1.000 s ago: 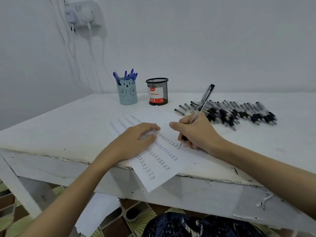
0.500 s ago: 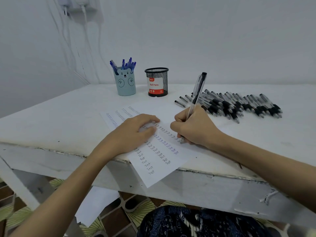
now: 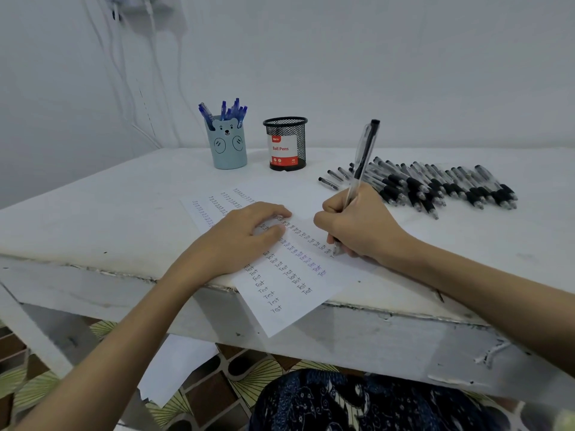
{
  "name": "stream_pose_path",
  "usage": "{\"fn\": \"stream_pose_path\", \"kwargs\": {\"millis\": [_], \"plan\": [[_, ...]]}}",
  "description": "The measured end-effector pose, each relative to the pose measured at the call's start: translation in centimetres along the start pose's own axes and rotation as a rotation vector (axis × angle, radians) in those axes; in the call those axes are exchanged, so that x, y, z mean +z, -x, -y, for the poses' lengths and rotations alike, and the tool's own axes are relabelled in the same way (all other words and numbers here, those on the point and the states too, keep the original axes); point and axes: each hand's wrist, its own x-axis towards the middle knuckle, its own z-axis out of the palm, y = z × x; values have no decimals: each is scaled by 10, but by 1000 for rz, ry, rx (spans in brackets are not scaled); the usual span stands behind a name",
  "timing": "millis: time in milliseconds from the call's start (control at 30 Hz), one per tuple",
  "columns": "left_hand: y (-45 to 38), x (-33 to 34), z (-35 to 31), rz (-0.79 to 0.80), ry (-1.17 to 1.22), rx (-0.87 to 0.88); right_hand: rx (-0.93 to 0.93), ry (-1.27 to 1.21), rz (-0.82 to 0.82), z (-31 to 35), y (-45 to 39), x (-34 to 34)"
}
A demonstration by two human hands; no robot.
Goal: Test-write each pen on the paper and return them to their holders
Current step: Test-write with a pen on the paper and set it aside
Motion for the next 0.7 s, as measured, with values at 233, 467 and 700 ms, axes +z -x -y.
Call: {"fn": "stream_pose_path", "kwargs": {"millis": [233,467,700], "plan": [[0,1,0,5,-4,-2,-7,0,12,0,1,1],[0,0,0,4,7,-3,47,9,-2,0,1,-1],[1,1,-1,6,4,-1,59,11,17,3,3,-2]]}}
